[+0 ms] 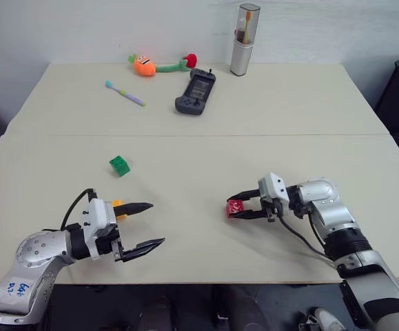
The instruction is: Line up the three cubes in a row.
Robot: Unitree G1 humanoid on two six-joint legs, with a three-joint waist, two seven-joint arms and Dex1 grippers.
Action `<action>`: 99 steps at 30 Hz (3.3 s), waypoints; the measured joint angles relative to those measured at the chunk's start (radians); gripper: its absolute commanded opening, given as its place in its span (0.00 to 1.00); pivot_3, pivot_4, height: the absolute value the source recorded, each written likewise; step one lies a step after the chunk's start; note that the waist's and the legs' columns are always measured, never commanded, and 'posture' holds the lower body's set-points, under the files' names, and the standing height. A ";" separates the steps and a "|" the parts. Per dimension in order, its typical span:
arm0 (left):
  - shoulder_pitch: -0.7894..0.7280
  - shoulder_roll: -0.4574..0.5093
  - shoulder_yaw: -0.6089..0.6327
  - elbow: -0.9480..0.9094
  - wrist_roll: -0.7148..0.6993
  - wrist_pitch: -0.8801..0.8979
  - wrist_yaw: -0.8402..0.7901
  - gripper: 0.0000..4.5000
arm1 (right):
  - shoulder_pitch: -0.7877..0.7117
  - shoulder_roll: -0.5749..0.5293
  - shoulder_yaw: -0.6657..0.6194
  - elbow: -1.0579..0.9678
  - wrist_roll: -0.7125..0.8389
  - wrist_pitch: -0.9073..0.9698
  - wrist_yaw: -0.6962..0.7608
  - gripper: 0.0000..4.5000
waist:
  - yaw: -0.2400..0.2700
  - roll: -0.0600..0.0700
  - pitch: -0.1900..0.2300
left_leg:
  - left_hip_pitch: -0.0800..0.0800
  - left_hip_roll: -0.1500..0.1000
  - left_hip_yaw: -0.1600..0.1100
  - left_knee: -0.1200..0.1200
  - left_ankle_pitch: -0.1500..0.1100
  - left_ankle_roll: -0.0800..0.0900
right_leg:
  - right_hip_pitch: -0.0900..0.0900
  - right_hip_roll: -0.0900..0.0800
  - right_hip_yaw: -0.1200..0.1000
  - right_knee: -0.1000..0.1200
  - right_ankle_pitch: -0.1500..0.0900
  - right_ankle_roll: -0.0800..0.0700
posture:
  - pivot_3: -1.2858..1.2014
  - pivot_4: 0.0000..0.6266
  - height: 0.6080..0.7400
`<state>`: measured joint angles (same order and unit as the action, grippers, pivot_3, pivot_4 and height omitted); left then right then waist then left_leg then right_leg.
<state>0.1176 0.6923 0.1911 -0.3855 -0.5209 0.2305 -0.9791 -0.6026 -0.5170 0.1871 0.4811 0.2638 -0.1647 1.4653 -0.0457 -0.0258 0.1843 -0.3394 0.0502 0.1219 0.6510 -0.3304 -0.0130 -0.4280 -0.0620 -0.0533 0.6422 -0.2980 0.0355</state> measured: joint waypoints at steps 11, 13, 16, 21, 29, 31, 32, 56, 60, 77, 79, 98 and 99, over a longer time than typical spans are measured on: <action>0.196 0.037 0.296 -0.040 -0.100 0.111 0.047 1.00 | 0.179 -0.086 -0.207 -0.397 0.203 0.061 -0.040 1.00 | 0.007 0.000 0.000 | 0.000 0.001 -0.001 -0.003 -0.003 0.000 | 0.000 0.001 -0.002 -0.004 -0.001 -0.001 | 0.52 0.24 1.00; 0.249 -0.009 0.409 -0.021 -0.108 0.106 0.081 1.00 | 0.299 -0.070 -0.284 -0.481 0.287 0.085 -0.080 1.00 | 0.015 0.000 0.000 | 0.000 0.001 -0.002 -0.003 -0.005 0.003 | 0.001 0.001 -0.002 -0.005 -0.001 -0.001 | 0.52 0.24 1.00; 0.258 -0.064 0.544 0.093 -0.108 0.076 0.152 1.00 | 0.423 -0.020 -0.336 -0.531 0.335 0.098 -0.163 1.00 | 0.018 0.000 0.000 | 0.000 0.001 -0.002 -0.001 -0.005 0.005 | 0.001 0.000 -0.002 -0.005 0.000 -0.001 | 0.52 0.24 1.00; 0.285 -0.082 0.615 0.297 -0.057 -0.016 0.162 1.00 | 0.529 0.039 -0.393 -0.579 0.334 0.056 -0.285 1.00 | 0.017 -0.001 0.000 | 0.002 0.001 0.000 -0.002 -0.005 0.005 | 0.002 0.000 -0.001 -0.005 0.001 -0.002 | 0.52 0.24 1.00; -0.134 0.035 0.418 0.468 -0.045 0.058 0.147 1.00 | 0.563 0.065 -0.347 -0.640 0.305 0.012 -0.330 1.00 | 0.052 -0.002 -0.001 | 0.000 0.000 -0.003 0.000 -0.003 0.005 | 0.002 -0.001 -0.004 -0.004 0.002 -0.002 | 0.52 0.24 1.00; -0.301 0.064 0.320 0.528 -0.025 0.089 0.133 1.00 | 0.547 0.063 -0.349 -0.644 0.305 0.010 -0.343 1.00 | 0.047 -0.003 -0.002 | 0.000 -0.001 -0.002 -0.001 -0.003 0.005 | 0.003 -0.001 -0.004 -0.004 0.002 -0.002 | 0.52 0.24 1.00; -0.374 0.073 0.277 0.570 -0.010 0.093 0.123 1.00 | 0.543 0.062 -0.349 -0.643 0.303 0.010 -0.348 1.00 | 0.045 -0.003 -0.002 | 0.000 -0.001 -0.002 -0.001 -0.003 0.003 | 0.003 -0.001 -0.004 -0.005 0.002 -0.001 | 0.52 0.24 1.00; -0.965 0.005 -0.111 1.394 0.357 -0.250 -0.100 0.32 | 0.648 0.049 -0.359 -0.680 0.274 -0.050 -0.410 1.00 | 0.023 -0.004 -0.001 | -0.011 0.001 -0.001 0.013 -0.002 0.000 | -0.004 0.000 -0.012 0.003 0.002 -0.001 | 0.52 0.24 1.00; -0.970 -0.005 -0.114 1.265 0.313 -0.208 -0.231 0.32 | 0.676 0.002 -0.366 -0.680 0.277 -0.051 -0.384 1.00 | 0.024 -0.004 -0.001 | -0.012 0.001 -0.002 0.014 -0.002 0.000 | -0.004 0.000 -0.012 0.003 0.002 -0.001 | 0.52 0.24 1.00; -0.697 -0.088 -0.489 0.363 0.400 0.176 -0.182 0.32 | 0.769 -0.167 -0.476 -0.678 0.346 -0.004 -0.228 1.00 | 0.026 -0.003 -0.001 | -0.008 0.000 -0.002 0.014 -0.001 0.001 | -0.001 0.001 -0.007 0.003 0.003 0.001 | 0.52 0.24 1.00; -0.702 -0.125 -0.512 0.381 0.425 0.168 -0.146 0.32 | 0.767 -0.166 -0.475 -0.692 0.347 0.002 -0.237 1.00 | 0.035 -0.003 -0.001 | -0.008 0.000 -0.002 0.015 -0.001 0.001 | -0.001 0.001 -0.007 0.003 0.003 0.001 | 0.52 0.24 1.00; -0.735 -0.156 -0.542 0.483 0.467 0.067 -0.146 0.76 | 0.761 -0.169 -0.473 -0.732 0.351 0.043 -0.241 1.00 | 0.045 -0.003 -0.001 | -0.009 0.000 -0.002 0.015 -0.001 0.002 | -0.001 0.000 -0.008 0.003 0.003 0.001 | 0.52 0.24 1.00; -0.739 -0.158 -0.535 0.472 0.460 0.075 -0.146 0.83 | 0.757 -0.169 -0.470 -0.732 0.351 0.046 -0.243 1.00 | 0.045 -0.003 -0.001 | -0.009 0.000 -0.002 0.015 -0.001 0.002 | 0.000 0.000 -0.008 0.003 0.003 0.001 | 0.52 0.24 1.00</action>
<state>-0.6209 0.5343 -0.3435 0.0863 -0.0613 0.3059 -1.1256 0.1540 -0.6859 -0.2832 -0.2510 0.6147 -0.1186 1.2218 -0.0012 -0.0287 0.1838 -0.3480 0.0498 0.1199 0.6662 -0.3312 -0.0111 -0.4285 -0.0616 -0.0614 0.6449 -0.2952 0.0364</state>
